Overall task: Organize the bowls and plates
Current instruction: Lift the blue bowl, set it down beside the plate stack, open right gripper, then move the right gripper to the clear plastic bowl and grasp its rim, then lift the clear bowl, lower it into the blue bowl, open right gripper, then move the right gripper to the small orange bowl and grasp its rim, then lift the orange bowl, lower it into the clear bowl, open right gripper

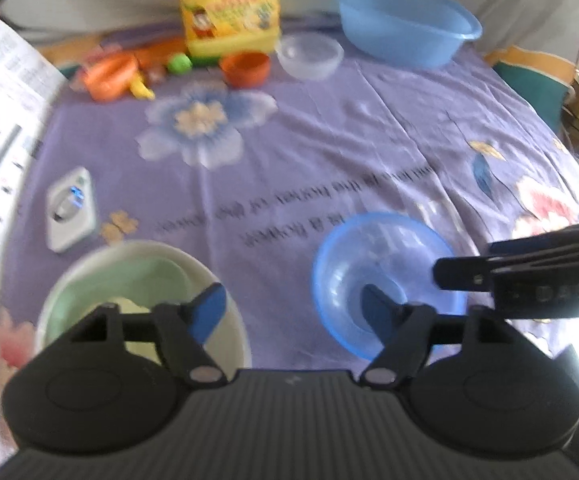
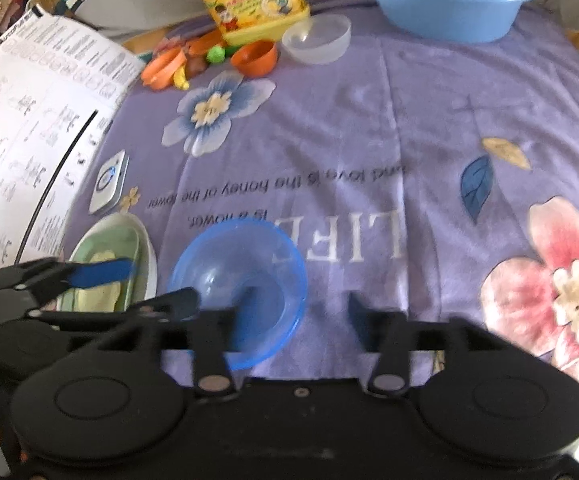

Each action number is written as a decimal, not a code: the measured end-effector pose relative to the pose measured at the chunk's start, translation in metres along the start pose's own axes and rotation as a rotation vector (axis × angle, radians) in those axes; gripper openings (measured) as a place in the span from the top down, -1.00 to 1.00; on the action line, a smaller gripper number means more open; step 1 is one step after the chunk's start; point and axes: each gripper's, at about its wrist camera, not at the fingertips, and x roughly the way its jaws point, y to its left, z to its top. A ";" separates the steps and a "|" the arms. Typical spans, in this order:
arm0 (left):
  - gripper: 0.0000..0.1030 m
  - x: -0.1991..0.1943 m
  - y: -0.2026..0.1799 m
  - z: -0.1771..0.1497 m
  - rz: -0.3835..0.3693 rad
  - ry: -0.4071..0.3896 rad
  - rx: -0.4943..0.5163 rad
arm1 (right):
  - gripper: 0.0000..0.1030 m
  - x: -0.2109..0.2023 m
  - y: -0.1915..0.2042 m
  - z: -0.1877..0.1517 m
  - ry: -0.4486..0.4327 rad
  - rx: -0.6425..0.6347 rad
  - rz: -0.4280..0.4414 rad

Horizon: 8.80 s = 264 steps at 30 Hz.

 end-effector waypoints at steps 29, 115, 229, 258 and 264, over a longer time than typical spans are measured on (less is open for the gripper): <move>-1.00 -0.014 0.038 0.017 0.036 -0.059 -0.108 | -1.00 -0.015 -0.010 0.021 -0.078 0.006 -0.044; 0.76 0.075 -0.011 0.172 -0.058 -0.068 0.100 | 0.82 0.057 -0.040 0.138 -0.108 0.145 0.043; -0.19 0.150 0.109 0.203 0.014 -0.105 -0.275 | 0.19 0.158 0.002 0.242 -0.097 0.124 0.079; 0.80 0.150 0.073 0.197 -0.033 -0.071 -0.152 | 0.86 0.168 0.020 0.224 -0.050 0.092 0.102; 0.79 0.121 0.062 0.180 -0.043 -0.066 -0.136 | 0.86 0.137 0.023 0.201 -0.057 0.075 0.098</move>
